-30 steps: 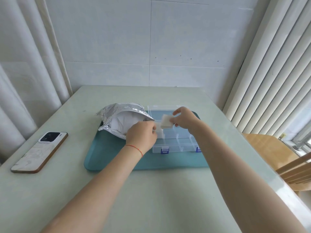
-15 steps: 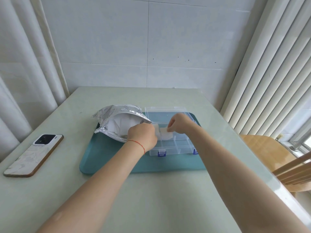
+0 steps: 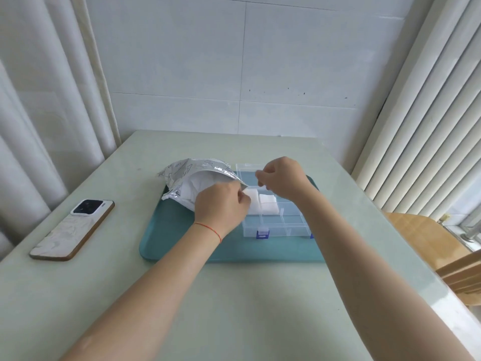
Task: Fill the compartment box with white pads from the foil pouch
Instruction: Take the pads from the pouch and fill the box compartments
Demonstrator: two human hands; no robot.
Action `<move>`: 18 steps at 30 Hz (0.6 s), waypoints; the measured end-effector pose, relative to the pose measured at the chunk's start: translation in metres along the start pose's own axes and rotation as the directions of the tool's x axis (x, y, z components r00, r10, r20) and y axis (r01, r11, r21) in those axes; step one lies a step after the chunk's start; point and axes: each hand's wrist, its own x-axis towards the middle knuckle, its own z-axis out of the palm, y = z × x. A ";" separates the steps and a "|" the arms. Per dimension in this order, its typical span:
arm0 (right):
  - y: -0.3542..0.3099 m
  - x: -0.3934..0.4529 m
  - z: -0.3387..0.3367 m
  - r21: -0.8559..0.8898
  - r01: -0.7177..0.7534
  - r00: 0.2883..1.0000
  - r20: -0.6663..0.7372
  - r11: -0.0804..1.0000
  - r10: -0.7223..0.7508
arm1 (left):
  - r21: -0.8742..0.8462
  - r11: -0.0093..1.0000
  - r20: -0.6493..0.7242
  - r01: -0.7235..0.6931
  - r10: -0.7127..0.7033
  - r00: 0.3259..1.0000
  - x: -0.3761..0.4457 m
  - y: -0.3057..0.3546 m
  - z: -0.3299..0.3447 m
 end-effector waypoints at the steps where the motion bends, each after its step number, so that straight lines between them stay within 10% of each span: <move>1: -0.010 -0.007 0.002 0.033 0.025 0.999 0.025 0.999 -0.026 | -0.006 1.000 -0.066 0.024 -0.024 0.998 -0.002 -0.007 -0.004; 6: -0.040 -0.023 0.036 0.139 -0.103 0.970 0.233 0.985 0.069 | 0.033 0.997 -0.295 0.074 -0.061 0.953 -0.013 -0.035 -0.021; 18: -0.071 -0.033 0.088 0.619 -0.318 0.945 0.145 0.718 0.294 | -0.236 0.903 0.131 0.360 -0.338 0.932 -0.026 -0.069 -0.024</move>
